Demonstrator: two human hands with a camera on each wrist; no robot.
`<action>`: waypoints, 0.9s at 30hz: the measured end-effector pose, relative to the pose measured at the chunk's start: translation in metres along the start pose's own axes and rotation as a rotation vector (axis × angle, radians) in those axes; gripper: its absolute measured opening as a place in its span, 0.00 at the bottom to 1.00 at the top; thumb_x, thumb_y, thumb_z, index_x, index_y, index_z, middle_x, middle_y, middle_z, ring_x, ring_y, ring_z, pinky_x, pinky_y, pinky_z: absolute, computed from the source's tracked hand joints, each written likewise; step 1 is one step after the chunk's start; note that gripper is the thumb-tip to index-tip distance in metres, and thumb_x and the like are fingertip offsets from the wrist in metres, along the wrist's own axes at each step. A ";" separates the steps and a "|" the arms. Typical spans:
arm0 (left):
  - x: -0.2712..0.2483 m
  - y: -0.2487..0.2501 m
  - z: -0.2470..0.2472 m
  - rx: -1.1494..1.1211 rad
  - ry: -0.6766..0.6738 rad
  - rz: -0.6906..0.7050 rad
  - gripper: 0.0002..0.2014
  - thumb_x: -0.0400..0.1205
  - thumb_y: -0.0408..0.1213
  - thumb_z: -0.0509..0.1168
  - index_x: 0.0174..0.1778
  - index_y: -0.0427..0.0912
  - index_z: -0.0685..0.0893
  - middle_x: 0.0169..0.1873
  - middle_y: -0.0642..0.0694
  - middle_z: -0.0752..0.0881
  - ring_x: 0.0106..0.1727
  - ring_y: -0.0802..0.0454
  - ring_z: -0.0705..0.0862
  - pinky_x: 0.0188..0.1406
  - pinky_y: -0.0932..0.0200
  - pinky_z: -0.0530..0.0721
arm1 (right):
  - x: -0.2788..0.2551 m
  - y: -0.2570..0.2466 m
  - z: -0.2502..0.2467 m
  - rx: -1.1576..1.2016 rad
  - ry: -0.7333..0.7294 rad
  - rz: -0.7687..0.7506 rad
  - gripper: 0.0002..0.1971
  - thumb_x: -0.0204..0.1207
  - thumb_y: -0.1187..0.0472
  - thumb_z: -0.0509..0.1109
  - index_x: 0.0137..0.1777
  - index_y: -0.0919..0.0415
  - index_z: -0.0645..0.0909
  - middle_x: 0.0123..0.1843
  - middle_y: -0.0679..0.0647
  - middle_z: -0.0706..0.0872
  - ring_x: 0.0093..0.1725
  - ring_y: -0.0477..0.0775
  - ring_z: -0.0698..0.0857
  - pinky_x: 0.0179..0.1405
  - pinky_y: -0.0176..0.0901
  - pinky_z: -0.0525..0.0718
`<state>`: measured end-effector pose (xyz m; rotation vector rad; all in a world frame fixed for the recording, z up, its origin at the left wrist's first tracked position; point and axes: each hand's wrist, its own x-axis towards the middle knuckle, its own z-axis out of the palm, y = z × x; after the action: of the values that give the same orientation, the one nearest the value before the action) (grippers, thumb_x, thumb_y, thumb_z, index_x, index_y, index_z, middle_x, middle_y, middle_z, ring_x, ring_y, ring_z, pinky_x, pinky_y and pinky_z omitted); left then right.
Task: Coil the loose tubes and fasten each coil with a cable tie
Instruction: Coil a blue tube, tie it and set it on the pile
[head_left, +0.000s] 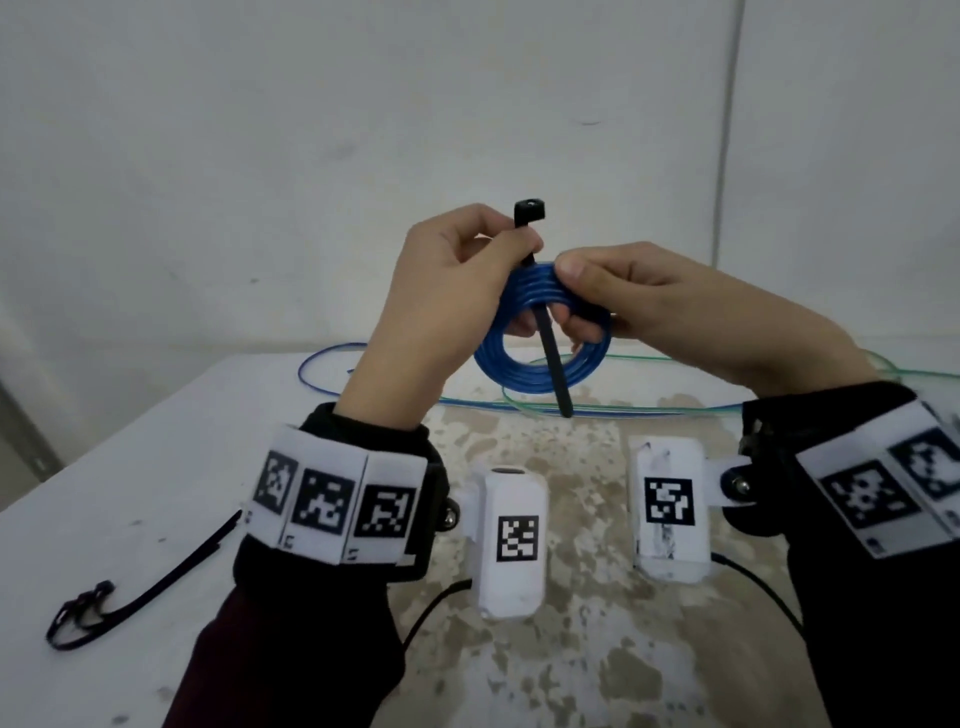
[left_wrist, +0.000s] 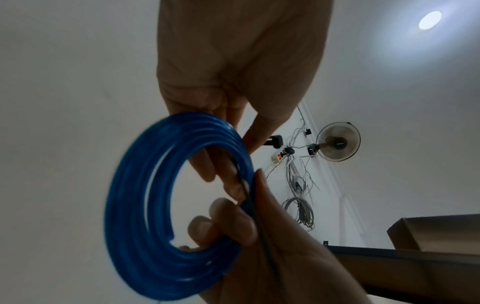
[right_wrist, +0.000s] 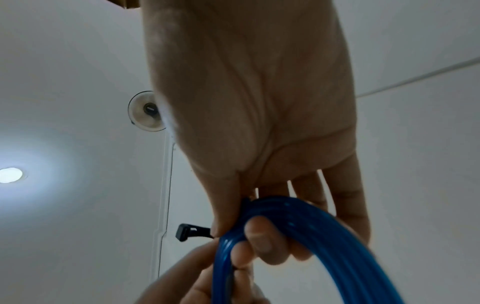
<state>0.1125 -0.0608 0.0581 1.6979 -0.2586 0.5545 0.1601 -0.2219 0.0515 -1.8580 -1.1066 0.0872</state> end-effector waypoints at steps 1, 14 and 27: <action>0.000 -0.001 -0.001 0.012 -0.009 0.002 0.07 0.82 0.31 0.65 0.39 0.32 0.80 0.24 0.45 0.82 0.25 0.43 0.83 0.26 0.56 0.86 | 0.001 0.000 0.001 -0.030 0.012 -0.006 0.19 0.88 0.53 0.51 0.39 0.59 0.75 0.30 0.51 0.73 0.35 0.51 0.70 0.46 0.50 0.71; 0.002 -0.015 0.002 -0.113 -0.071 -0.008 0.11 0.85 0.32 0.61 0.36 0.37 0.75 0.19 0.45 0.76 0.16 0.56 0.61 0.18 0.63 0.62 | 0.007 0.001 0.007 -0.089 0.202 0.104 0.09 0.85 0.54 0.59 0.54 0.60 0.74 0.37 0.49 0.81 0.38 0.50 0.79 0.46 0.53 0.79; 0.006 -0.022 -0.003 -0.196 0.025 -0.001 0.08 0.85 0.34 0.61 0.43 0.39 0.84 0.20 0.44 0.76 0.16 0.56 0.61 0.17 0.64 0.63 | 0.008 -0.011 0.009 -0.067 0.392 -0.255 0.14 0.84 0.61 0.61 0.41 0.59 0.87 0.37 0.53 0.89 0.40 0.43 0.85 0.51 0.37 0.82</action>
<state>0.1276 -0.0524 0.0427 1.5001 -0.2847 0.5319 0.1540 -0.2084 0.0579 -1.6817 -1.0643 -0.4474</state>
